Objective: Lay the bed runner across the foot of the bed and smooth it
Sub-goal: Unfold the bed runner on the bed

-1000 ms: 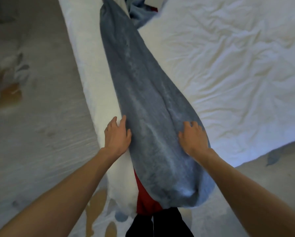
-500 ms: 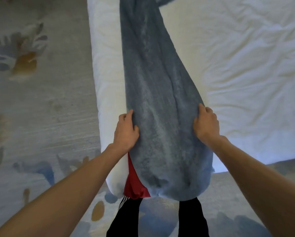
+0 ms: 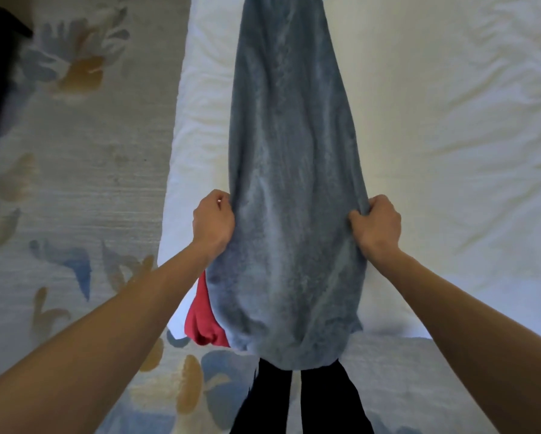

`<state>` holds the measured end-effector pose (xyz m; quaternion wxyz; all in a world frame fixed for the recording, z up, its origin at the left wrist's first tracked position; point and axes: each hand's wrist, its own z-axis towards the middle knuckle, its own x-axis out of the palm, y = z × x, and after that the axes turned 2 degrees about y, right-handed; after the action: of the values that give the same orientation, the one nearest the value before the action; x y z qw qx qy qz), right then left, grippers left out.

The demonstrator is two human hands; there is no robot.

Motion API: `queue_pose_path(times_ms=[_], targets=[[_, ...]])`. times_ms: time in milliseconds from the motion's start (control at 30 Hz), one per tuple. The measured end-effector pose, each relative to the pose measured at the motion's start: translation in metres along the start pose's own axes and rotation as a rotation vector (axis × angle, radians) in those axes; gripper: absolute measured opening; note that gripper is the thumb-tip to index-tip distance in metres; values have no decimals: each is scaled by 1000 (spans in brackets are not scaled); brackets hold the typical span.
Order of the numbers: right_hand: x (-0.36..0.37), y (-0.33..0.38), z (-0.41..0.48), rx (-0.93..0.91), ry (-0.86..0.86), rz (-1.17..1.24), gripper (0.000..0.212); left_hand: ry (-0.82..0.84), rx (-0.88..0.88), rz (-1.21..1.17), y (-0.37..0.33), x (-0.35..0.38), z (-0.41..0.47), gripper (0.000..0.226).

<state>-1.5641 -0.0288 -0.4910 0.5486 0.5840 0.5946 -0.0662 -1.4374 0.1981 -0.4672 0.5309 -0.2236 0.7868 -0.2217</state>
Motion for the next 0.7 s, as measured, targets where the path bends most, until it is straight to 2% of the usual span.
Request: queue_pose_path(times_ms=[133, 267, 467, 600, 700], targets=[[-5, -13, 1, 3, -43, -73, 18, 69, 24, 45, 4, 4, 5, 18], [-12, -25, 0, -65, -91, -225, 30, 107, 30, 62, 11, 7, 8, 7], [-41, -56, 2, -94, -136, -411, 36, 71, 73, 254, 13, 15, 0, 24], [-69, -93, 6, -17, -163, -493, 39, -1, 132, 353, 10, 25, -3, 15], [-69, -108, 5, 83, -151, -506, 37, -35, 183, 336, 9, 40, -11, 15]])
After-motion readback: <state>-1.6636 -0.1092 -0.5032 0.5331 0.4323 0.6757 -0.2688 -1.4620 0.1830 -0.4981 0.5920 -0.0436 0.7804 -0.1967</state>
